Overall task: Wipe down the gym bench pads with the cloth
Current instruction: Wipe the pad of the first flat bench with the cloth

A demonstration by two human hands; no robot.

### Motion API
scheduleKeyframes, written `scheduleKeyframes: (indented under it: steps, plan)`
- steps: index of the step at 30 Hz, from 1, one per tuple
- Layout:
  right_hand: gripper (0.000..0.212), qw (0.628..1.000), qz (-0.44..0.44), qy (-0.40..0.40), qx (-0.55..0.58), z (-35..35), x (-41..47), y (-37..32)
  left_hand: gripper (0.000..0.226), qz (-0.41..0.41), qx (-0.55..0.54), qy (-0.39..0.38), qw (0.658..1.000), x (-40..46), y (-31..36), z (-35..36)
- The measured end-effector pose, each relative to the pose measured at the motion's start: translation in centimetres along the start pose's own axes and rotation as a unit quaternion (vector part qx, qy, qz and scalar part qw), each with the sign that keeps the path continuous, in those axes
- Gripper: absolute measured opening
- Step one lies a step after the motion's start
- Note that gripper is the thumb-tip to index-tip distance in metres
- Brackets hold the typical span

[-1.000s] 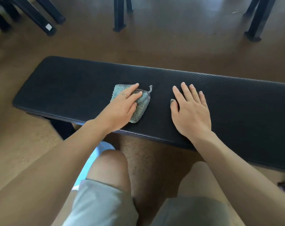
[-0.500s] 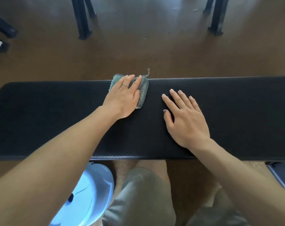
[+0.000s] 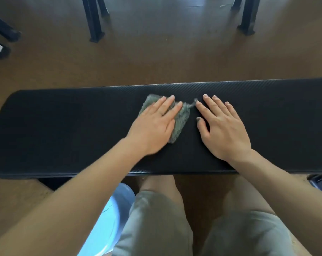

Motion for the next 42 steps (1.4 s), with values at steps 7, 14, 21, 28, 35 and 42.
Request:
scheduleKeyframes:
  steps: [7, 14, 21, 28, 35, 42]
  plan:
    - [0.059, 1.000, 0.002, -0.006, 0.003, -0.2, -0.1, 0.1, 0.053, -0.061, -0.050, -0.005, 0.997, 6.3, -3.3, -3.1]
    - [0.059, 1.000, 0.003, -0.010, -0.004, -0.1, -0.3, -0.1, 0.057, -0.011, 0.023, -0.003, 1.000, -2.4, 2.3, 1.1]
    - [0.061, 1.000, 0.004, -0.016, -0.018, -0.1, 0.1, 0.0, 0.053, 0.046, 0.011, -0.005, 0.999, 5.3, 1.3, -1.3]
    - [0.057, 1.000, 0.001, 0.002, 0.008, -0.1, 0.1, 0.4, 0.041, -0.049, -0.061, -0.029, 0.997, 11.6, -2.2, -4.8]
    - [0.056, 1.000, 0.007, 0.001, 0.026, -0.5, -0.4, 0.2, 0.036, -0.063, -0.063, 0.046, 0.995, 6.8, -7.9, -4.3]
    - [0.057, 1.000, 0.011, 0.000, 0.027, -0.5, -0.3, 0.2, 0.040, -0.190, -0.076, 0.052, 0.977, 4.1, -14.5, -4.7]
Point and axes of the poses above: each hand's wrist, its own x-axis towards the middle knuckle, its own z-axis out of the palm, y = z × x, the point moved 5 cm from there along x, towards the middle knuckle, and after that the axes turned 13 degrees about -y, right-handed, at the moved point
